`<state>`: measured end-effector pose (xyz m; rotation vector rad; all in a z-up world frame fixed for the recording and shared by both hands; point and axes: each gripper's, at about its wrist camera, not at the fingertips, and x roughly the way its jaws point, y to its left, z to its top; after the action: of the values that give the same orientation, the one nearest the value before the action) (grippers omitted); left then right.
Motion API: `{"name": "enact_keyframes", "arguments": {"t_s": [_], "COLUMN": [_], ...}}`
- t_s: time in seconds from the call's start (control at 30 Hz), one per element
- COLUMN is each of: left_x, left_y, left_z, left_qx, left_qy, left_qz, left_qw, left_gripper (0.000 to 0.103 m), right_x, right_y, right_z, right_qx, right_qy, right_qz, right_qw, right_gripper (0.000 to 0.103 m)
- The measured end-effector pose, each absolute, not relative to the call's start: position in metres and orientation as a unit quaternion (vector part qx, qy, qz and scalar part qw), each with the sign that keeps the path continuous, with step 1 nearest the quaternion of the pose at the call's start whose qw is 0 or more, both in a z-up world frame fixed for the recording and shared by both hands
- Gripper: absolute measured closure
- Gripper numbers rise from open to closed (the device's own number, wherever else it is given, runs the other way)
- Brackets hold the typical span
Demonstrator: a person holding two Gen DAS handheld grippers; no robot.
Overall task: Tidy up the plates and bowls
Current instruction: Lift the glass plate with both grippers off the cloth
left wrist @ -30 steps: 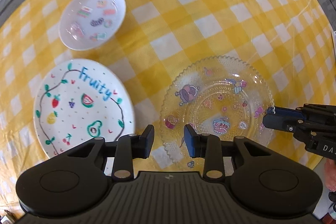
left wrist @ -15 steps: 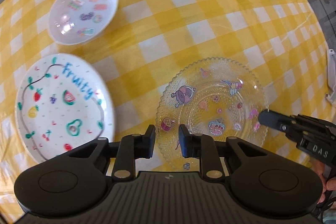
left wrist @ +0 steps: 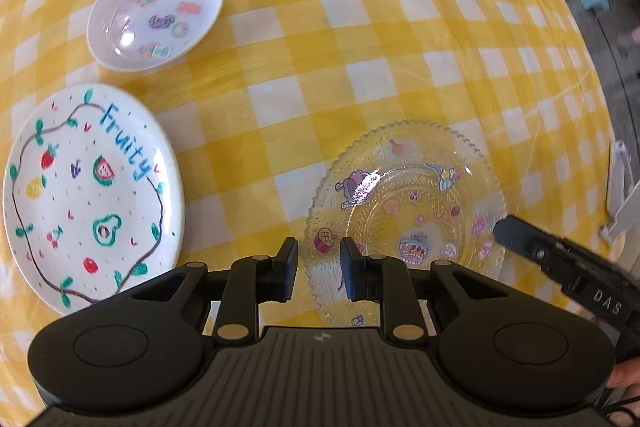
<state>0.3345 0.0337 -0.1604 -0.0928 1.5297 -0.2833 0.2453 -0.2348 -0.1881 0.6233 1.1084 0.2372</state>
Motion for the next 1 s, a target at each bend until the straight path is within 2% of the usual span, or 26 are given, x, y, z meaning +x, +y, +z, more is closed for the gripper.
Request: {"name": "enact_keyframes", "arguments": {"t_s": [0.3, 0.37, 0.53, 1.0], "left_x": [0.334, 0.332, 0.322, 0.292], "left_y": [0.038, 0.035, 0.047, 0.030], "left_z": [-0.164, -0.163, -0.157, -0.131], "left_qx": [-0.061, -0.061, -0.075, -0.092], "left_qy": [0.682, 0.679, 0.674, 0.647], "left_qz": [-0.128, -0.129, -0.121, -0.121], "left_qw": [0.718, 0.720, 0.725, 0.747], "left_gripper": [0.079, 0.080, 0.082, 0.088], "right_x": [0.248, 0.249, 0.249, 0.240], "right_y": [-0.237, -0.237, -0.238, -0.264], "right_z": [-0.195, -0.197, -0.203, -0.191], "right_qx": [0.317, 0.323, 0.335, 0.357], "right_qy": [0.521, 0.526, 0.532, 0.529], "right_qz": [0.113, 0.115, 0.113, 0.108], "right_qw": [0.784, 0.778, 0.769, 0.763], "right_gripper": [0.079, 0.087, 0.098, 0.098]}}
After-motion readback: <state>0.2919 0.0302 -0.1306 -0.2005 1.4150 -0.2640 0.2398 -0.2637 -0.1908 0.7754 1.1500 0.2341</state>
